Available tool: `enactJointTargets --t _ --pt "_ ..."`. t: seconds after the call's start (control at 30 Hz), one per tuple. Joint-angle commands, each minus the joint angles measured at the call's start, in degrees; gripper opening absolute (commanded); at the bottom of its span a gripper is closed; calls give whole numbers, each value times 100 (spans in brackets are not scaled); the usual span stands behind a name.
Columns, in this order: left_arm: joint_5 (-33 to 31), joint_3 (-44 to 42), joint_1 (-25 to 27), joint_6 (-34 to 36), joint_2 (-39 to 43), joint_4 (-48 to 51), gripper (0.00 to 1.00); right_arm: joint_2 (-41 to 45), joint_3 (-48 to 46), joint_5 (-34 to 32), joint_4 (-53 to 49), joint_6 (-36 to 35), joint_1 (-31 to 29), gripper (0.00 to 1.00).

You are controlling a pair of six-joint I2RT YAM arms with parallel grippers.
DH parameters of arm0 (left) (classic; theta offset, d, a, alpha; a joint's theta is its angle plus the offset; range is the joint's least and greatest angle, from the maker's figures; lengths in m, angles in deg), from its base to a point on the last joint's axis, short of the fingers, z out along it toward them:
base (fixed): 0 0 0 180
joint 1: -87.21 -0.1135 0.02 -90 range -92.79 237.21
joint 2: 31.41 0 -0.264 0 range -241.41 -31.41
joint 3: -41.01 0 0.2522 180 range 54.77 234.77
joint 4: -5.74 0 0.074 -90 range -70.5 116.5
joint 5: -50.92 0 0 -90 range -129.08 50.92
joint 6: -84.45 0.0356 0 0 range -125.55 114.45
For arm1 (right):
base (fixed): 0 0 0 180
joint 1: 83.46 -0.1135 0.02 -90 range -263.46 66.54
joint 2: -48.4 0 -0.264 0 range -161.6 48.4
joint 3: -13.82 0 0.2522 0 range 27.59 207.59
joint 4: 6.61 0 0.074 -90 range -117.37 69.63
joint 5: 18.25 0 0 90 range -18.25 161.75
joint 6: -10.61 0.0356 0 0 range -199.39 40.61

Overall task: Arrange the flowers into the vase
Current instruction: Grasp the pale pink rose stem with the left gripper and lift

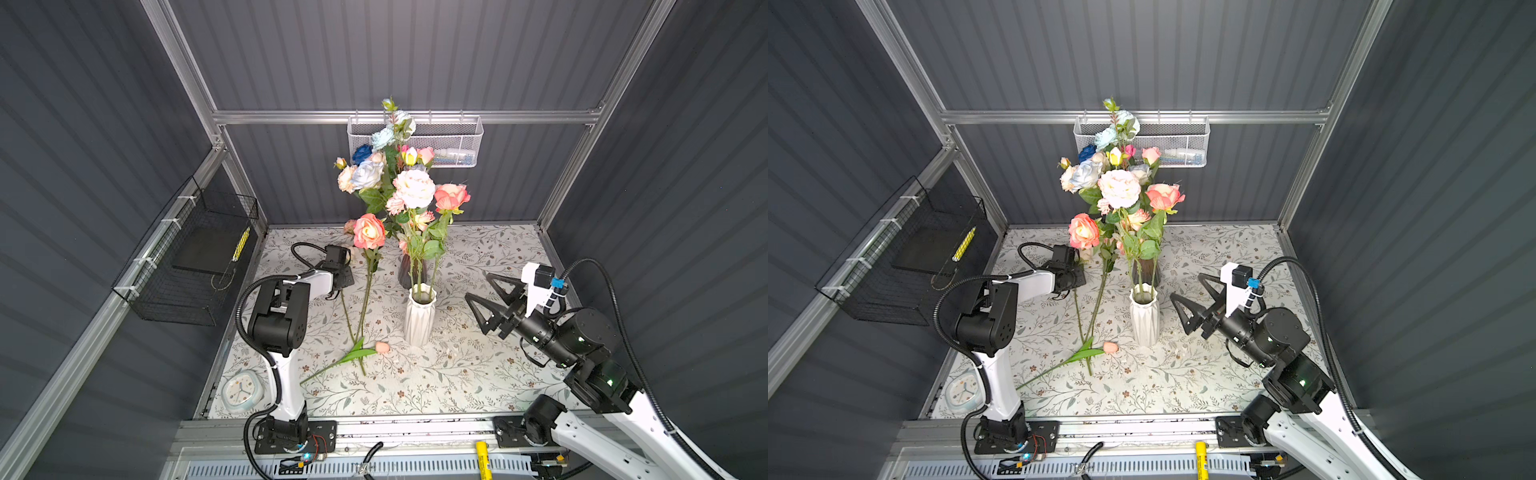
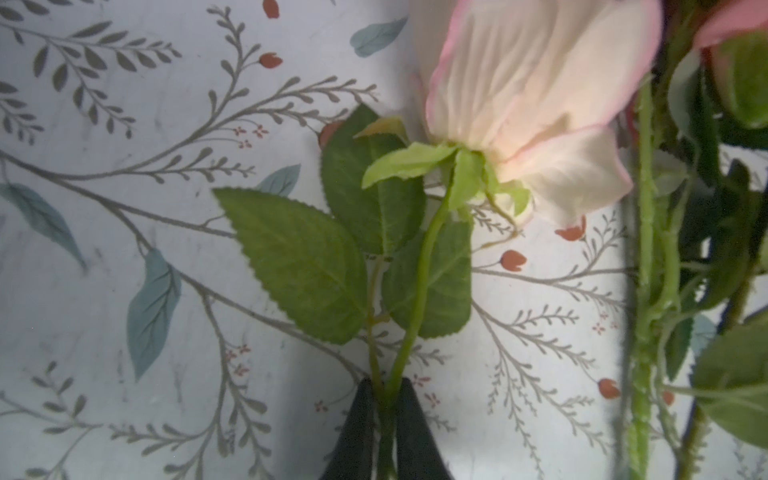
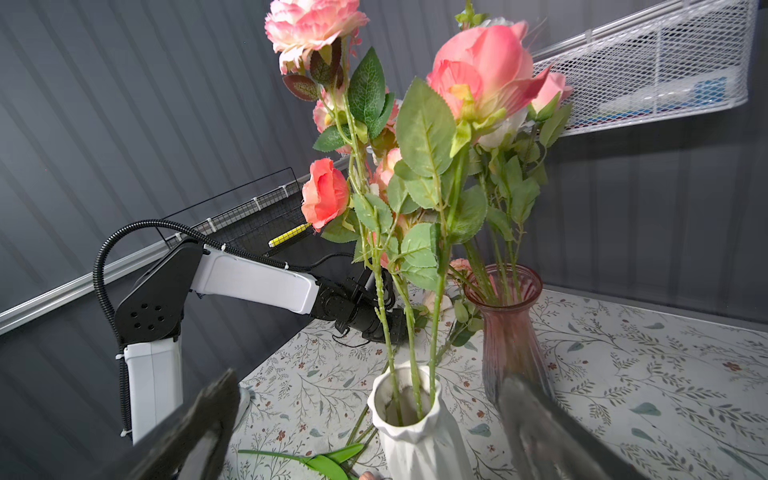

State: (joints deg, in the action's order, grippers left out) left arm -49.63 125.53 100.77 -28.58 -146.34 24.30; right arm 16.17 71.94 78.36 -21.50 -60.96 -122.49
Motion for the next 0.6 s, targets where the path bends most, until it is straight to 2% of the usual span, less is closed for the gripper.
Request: enactJointTargets --t 0.0,0.2,0.33,0.57 --pt "-61 -137 24 0 101 67 7 76 -24 -98 -7 -6 23 99" --pt "-213 -292 24 103 601 -285 0 129 -52 -149 7 -16 25 99" --pt "-388 -448 24 145 1036 -574 0 129 -26 -142 32 -13 26 99" --pt "-876 -906 24 175 2481 -1039 0 190 11 -194 77 -52 22 99"
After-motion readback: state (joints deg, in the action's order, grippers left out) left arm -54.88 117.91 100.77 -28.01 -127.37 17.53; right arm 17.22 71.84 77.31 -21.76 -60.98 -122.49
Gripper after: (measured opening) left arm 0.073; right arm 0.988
